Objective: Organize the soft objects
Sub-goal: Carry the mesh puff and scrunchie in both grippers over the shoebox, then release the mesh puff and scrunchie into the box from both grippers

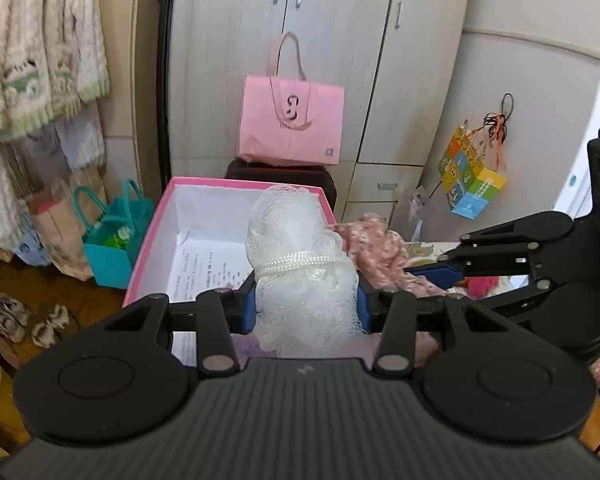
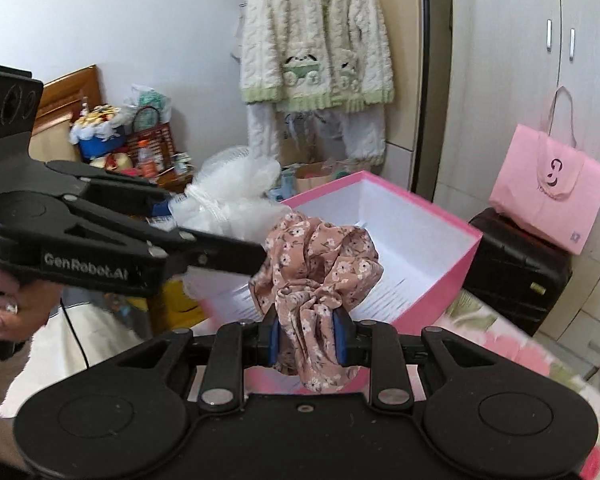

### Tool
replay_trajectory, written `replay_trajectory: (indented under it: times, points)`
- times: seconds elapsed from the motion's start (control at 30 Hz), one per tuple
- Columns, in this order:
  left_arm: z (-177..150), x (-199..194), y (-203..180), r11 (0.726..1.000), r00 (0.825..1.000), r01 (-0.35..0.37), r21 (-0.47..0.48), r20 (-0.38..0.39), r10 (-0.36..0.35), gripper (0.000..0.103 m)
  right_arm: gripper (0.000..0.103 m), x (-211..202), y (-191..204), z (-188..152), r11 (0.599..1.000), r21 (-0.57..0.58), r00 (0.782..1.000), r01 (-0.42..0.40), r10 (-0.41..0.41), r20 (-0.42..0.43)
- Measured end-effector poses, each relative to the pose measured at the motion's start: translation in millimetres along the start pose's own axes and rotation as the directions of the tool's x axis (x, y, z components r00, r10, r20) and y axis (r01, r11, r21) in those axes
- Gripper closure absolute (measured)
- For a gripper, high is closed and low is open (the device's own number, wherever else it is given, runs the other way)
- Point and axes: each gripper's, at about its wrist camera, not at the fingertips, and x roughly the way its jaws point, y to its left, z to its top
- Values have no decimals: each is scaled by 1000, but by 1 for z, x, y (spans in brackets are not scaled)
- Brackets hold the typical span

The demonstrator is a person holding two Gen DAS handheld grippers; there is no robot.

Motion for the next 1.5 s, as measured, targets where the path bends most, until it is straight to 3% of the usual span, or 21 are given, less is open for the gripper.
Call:
replay_trajectory:
  times: [0.47,0.83,0.9,1.0,1.07,1.23,1.5]
  points:
    - [38,126,56,997,992,-19,-70,-125,10,59,72,113,-57,36,994,-101,993,38,-49,-109]
    - [36,179,72,992,967,-118,-37,-232,106,52,70,166,-65,43,974,-219,972,50,-98,-215]
    - [37,180,73,993,967,-117,-34,-233,107,47,65,167,-66,44,980,-195,971,41,-85,-222]
    - [39,174,74,991,971,-131,-33,-204,122,32,45,165,-62,41,973,-226,974,47,-94,-205]
    - [42,169,72,992,975,-126,-8,-186,122,31,33,163,-59,38,964,-252,972,82,-133,-192]
    - [44,137,63,991,981,-116,69,-149,126,29,30,135,-61,34,971,-216,981,103,-135,-137]
    - [47,62,53,995,992,-67,75,-99,74,29,29,55,-65,24,998,-56,998,26,-30,-62]
